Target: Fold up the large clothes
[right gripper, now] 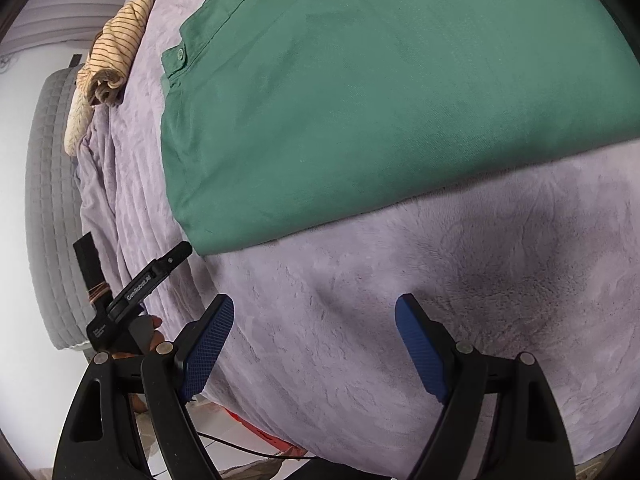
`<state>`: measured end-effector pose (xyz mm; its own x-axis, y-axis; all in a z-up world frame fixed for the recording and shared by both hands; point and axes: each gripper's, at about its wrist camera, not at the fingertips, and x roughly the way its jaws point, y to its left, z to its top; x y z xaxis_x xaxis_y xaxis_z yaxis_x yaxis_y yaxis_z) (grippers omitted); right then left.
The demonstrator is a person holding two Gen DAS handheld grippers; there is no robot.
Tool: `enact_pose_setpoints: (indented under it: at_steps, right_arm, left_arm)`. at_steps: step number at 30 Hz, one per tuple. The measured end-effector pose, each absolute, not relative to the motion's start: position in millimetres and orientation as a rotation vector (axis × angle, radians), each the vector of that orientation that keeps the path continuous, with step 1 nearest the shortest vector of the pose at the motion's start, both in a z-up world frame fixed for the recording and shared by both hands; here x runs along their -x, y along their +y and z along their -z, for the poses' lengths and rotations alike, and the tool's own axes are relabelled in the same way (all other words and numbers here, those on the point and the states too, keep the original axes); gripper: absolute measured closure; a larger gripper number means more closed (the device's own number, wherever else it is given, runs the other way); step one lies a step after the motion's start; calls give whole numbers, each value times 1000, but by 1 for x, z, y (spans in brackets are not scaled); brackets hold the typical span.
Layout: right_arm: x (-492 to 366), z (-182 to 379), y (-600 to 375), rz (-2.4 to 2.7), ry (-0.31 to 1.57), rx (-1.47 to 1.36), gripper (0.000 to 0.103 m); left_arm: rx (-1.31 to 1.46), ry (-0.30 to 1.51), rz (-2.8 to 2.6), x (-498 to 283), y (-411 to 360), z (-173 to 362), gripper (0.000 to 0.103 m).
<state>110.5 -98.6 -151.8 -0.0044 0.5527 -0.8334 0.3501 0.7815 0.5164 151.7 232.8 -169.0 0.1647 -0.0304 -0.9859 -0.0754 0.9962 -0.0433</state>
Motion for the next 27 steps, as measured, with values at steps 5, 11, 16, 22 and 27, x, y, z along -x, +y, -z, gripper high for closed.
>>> enact_pose_setpoints:
  at_steps: [5, 11, 16, 22, 27]
  right_arm:
    - [-113, 159, -94, -189, 1639, -749, 18]
    - [-110, 162, -93, -230, 1562, -843, 18]
    - [-108, 168, -93, -258, 1469, -980, 18]
    - [-118, 180, -84, -299, 1380, -1119, 18]
    - [-129, 201, -77, -303, 1331, -1261, 18]
  left_arm:
    - [95, 1380, 4, -163, 223, 156, 0]
    - [114, 1368, 44, -180, 209, 150, 0]
    - [131, 1373, 68, -172, 201, 151, 0]
    - [229, 1375, 119, -169, 209, 164, 0]
    - [295, 1374, 188, -182, 212, 169, 0]
